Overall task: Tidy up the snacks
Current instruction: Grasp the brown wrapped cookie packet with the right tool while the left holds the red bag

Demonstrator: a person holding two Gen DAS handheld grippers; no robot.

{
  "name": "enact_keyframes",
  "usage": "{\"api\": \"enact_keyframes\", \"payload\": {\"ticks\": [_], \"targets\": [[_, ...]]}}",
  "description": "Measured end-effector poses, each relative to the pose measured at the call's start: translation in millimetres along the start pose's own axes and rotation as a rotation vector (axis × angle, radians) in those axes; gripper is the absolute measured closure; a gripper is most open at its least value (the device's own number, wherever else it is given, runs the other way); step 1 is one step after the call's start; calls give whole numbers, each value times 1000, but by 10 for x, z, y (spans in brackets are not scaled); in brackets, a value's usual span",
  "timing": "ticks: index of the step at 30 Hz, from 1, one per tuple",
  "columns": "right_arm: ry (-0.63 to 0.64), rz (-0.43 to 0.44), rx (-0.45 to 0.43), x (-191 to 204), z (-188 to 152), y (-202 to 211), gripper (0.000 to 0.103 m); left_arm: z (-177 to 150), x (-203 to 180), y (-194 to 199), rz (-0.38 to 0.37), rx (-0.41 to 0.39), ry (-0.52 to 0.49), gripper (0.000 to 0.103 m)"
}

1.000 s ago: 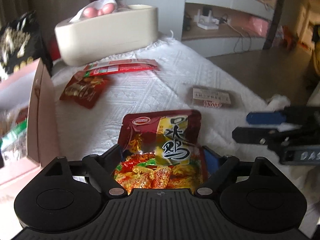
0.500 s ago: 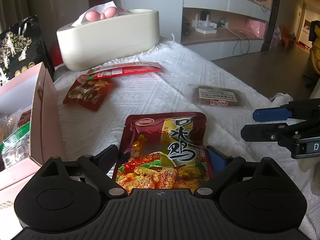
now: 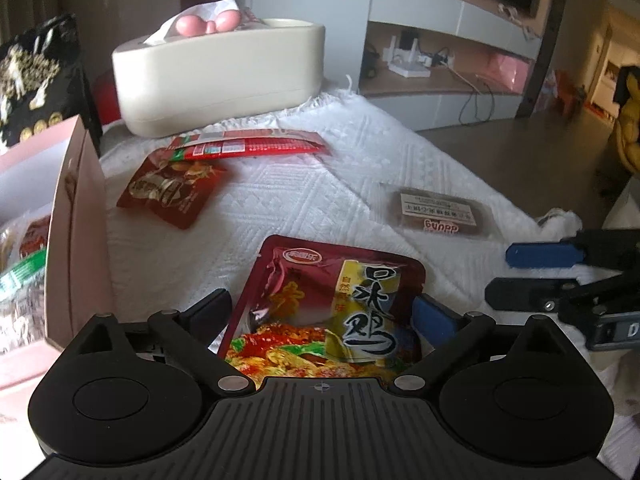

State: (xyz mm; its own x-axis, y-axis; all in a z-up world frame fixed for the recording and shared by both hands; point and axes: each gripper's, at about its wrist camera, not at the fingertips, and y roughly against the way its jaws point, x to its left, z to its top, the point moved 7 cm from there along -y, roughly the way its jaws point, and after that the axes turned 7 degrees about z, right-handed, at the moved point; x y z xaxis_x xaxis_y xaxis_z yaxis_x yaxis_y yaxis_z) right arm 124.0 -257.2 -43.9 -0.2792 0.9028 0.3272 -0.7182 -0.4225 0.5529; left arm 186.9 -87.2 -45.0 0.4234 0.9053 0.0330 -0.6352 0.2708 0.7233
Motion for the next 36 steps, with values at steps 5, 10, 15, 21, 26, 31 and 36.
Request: {"api": "enact_keyframes", "payload": {"ticks": [5,10,15,21,26,31,36], "targets": [[-6,8,-3,-8,-1,0,44,-14,-17,-3,6,5,-34,3],[-10,19,-5,-18,-1,-2,42,-62,-33,40,-9,22,-73,3],[-3,33,0,2,-7,-8,36,-67,-47,56,-5,37,-82,3],[63,36,37,104,-13,-70,23,-74,-34,101,-20,29,-84,8],[36,70,30,73,-12,-51,22,-54,-47,233,-52,4,-80,20],[0,103,25,34,5,-47,20,-107,-78,265,-34,-5,-105,22],[58,82,52,100,-6,-72,20,-119,-65,367,-43,-10,-85,23]]}}
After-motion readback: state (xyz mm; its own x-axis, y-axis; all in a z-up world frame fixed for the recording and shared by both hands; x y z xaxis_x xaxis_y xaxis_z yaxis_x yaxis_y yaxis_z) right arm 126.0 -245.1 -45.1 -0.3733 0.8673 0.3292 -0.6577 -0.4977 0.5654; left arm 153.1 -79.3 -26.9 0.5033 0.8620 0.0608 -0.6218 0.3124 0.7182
